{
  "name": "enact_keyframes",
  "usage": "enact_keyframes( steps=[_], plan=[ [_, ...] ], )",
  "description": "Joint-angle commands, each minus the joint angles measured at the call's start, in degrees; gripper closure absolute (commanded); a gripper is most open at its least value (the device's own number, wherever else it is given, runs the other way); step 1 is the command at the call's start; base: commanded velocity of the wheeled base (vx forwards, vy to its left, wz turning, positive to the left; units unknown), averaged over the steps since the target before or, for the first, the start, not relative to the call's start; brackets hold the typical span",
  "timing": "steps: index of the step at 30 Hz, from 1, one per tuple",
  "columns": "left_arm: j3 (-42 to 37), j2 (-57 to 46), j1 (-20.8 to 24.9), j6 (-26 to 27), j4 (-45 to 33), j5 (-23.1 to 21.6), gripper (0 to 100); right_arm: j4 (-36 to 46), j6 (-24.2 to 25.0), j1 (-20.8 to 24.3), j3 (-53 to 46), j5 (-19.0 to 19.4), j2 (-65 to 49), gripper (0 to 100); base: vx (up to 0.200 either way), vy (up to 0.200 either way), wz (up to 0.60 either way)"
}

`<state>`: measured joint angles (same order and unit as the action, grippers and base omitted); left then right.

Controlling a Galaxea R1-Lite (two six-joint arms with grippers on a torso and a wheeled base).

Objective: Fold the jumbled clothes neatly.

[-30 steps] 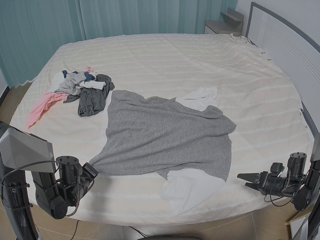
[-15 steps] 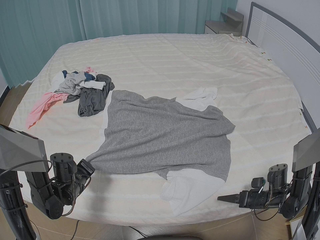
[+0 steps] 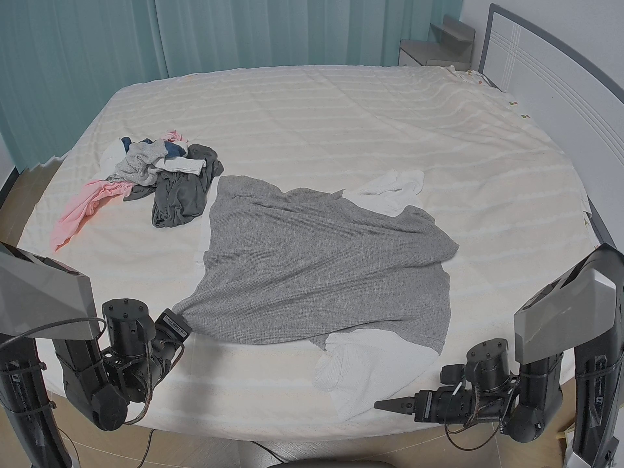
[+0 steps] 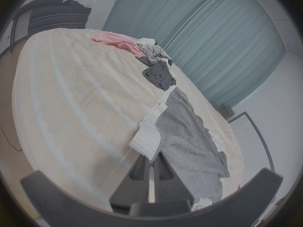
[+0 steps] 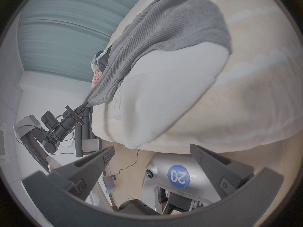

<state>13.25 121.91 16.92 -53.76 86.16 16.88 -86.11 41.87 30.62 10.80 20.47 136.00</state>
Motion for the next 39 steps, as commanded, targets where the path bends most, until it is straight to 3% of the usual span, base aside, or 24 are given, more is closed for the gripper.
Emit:
enact_keyframes(
  steps=[1,2,16,27,34,35,39],
  plan=[
    [-0.16,0.35,0.13,-0.20,0.06,0.08,100,-0.02,0.05,1.28,2.47,-0.43,1.29,0,0.000,0.000,0.00],
    [-0.16,0.35,0.04,-0.20,0.06,0.08,100,0.07,0.05,1.28,2.82,-0.43,1.29,100,0.000,0.000,0.00],
    [0.02,1.23,0.04,-0.03,0.06,0.34,100,-0.02,0.31,0.93,1.59,-0.43,-0.65,100,0.000,0.000,0.00],
    [-0.77,0.70,0.04,1.03,1.38,0.43,100,-0.02,0.66,-1.36,-8.16,0.36,-15.32,100,0.000,0.000,0.00],
    [-0.68,1.40,0.04,0.94,1.38,0.43,100,-0.11,-1.88,-0.65,-9.75,-0.78,-8.12,100,0.000,0.000,0.00],
    [-0.68,1.49,0.04,0.94,1.38,0.43,100,-0.11,-1.80,-0.65,-9.57,-0.78,-7.77,0,0.000,0.000,0.00],
    [-0.68,2.11,0.13,0.94,1.38,0.52,100,-0.11,-2.15,-0.83,-7.55,-1.04,-4.78,0,0.000,0.000,0.00]
  ],
)
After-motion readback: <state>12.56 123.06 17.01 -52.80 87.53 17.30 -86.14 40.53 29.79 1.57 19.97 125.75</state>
